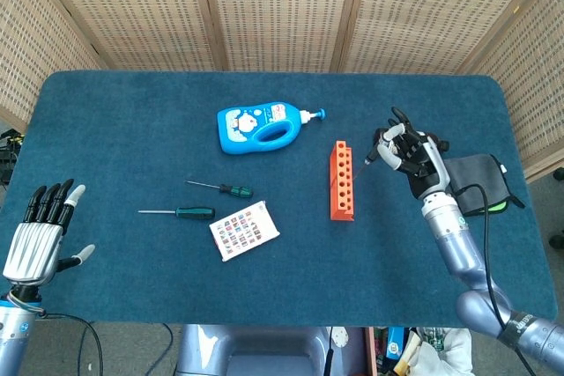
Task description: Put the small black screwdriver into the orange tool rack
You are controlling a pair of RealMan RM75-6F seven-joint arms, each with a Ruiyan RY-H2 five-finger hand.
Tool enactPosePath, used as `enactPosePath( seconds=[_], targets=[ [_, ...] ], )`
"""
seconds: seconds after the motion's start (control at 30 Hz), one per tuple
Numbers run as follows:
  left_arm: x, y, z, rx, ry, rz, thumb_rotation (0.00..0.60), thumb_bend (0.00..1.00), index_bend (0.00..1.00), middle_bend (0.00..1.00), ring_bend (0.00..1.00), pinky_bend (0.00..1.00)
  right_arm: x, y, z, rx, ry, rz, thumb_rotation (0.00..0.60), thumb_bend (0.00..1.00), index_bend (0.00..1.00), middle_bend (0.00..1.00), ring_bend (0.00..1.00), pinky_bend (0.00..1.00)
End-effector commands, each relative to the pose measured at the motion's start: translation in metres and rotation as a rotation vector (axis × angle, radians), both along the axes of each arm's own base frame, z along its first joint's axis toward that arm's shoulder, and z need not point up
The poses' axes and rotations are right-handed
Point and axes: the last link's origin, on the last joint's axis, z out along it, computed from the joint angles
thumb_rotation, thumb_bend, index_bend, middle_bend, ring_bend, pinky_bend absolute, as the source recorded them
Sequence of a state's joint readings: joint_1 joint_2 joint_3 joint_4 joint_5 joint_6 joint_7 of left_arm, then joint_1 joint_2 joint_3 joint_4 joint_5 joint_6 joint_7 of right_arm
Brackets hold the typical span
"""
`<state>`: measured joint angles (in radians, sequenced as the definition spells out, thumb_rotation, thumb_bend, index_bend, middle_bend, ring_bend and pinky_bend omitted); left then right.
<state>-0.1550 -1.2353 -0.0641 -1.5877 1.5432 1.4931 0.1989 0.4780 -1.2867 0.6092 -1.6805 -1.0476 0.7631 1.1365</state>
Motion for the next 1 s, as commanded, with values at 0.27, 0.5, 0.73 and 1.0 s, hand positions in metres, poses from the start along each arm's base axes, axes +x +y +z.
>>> enactPosePath(
  seconds=[0.27,0.5,0.73,1.0],
  targets=[
    [-0.001,0.001,0.0,0.001,0.001,0.003,0.6,0.0,0.0,0.0,0.0,0.0,-0.003,-0.009,-0.002,0.003,-0.022,0.002,0.6,0.29,0.61,0.0,0.0,0.0],
    [-0.002,0.002,-0.001,-0.004,-0.001,0.005,0.6,0.0,0.0,0.0,0.0,0.0,-0.005,-0.013,-0.005,0.005,-0.019,-0.002,0.6,0.29,0.61,0.0,0.0,0.0],
    [0.001,0.004,0.001,0.002,-0.01,-0.007,0.6,0.0,0.0,0.0,0.0,0.0,-0.005,-0.017,-0.013,0.019,0.0,-0.001,0.6,0.29,0.61,0.0,0.0,0.0],
    [0.002,0.006,0.001,0.0,-0.012,-0.012,0.6,0.0,0.0,0.0,0.0,0.0,-0.006,-0.022,-0.02,0.025,0.001,-0.01,0.6,0.29,0.61,0.0,0.0,0.0]
  ],
)
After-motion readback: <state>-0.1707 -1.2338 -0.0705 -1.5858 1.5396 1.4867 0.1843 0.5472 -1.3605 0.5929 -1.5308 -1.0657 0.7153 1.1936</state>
